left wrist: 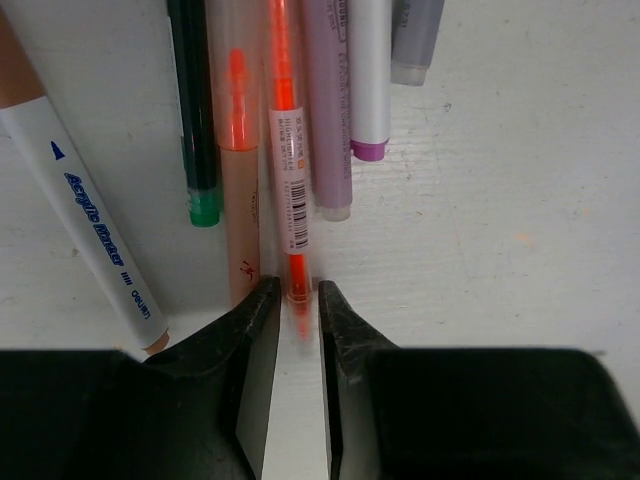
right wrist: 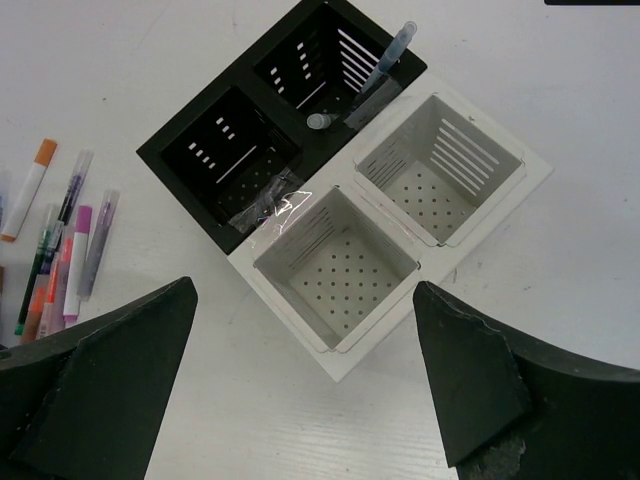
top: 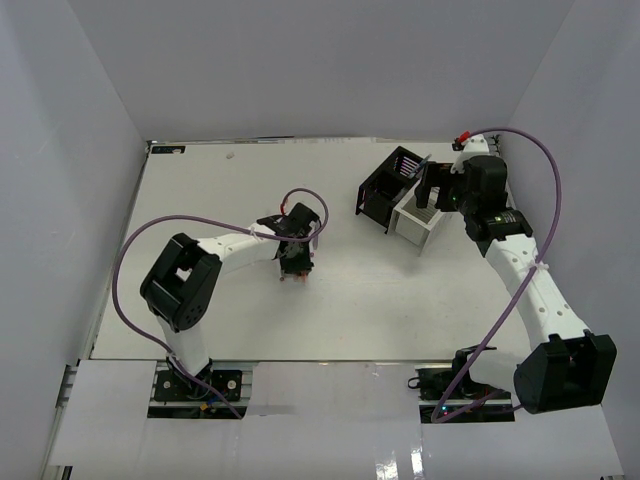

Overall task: Sort the stationery into containers
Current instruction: Pick up the pen from the center of the board, then place the pen in the storage box.

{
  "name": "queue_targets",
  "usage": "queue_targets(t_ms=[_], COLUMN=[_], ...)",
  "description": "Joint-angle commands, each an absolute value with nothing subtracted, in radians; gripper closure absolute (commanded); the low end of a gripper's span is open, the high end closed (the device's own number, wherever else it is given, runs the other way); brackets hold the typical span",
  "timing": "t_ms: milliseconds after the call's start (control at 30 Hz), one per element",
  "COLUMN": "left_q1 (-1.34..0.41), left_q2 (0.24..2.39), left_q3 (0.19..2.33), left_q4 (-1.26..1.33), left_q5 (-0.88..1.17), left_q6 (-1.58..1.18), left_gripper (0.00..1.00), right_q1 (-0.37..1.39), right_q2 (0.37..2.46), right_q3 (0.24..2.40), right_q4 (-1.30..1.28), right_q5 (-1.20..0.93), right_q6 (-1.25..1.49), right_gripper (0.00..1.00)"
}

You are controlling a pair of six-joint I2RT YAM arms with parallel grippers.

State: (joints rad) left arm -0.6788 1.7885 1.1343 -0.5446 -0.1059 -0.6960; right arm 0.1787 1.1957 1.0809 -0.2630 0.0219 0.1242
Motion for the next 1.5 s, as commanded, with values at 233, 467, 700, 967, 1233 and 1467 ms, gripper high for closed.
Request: queue_targets(t_ms=[233, 467, 700, 967, 1233, 1467], left_q1=[-0.681, -0.681, -0.681, -0.681, -0.683, -0.687], left_q2=[1.812, 1.784, 1.709, 1.505, 1.252, 1.203], left_q3=[1.152, 1.150, 1.178, 1.154, 0.985, 0.956], left_q4=[-0.584, -0.594, -0.633, -0.554, -0.240, -0.178], left_q5=[-0.137, -0.135, -0.153, -0.127, 0.104, 0.239], left_q6=[-0.701, -0.699, -0.687, -0.537, -0.175, -0.041], left_gripper=[0.67, 0.90, 1.00, 1.00, 1.00, 1.00], right_q1=[0.175, 0.175, 0.176, 0.270, 0.451, 0.508], right_q2=[1.154, 1.135, 1.137, 1.224, 1.400, 1.523], right_q3=[1.063, 1.055, 1.061, 1.166, 1.325, 1.423], right_q4=[-0.226, -0.213, -0.209, -0.233, -0.241, -0.207], right_q5=[-0.051, -0.087, -0.199, -0.426, -0.512, -0.563], right_q6=[0.137, 0.137, 0.141, 0.210, 0.319, 0.383], right_gripper=[0.05, 0.05, 0.05, 0.05, 0.03, 0.00])
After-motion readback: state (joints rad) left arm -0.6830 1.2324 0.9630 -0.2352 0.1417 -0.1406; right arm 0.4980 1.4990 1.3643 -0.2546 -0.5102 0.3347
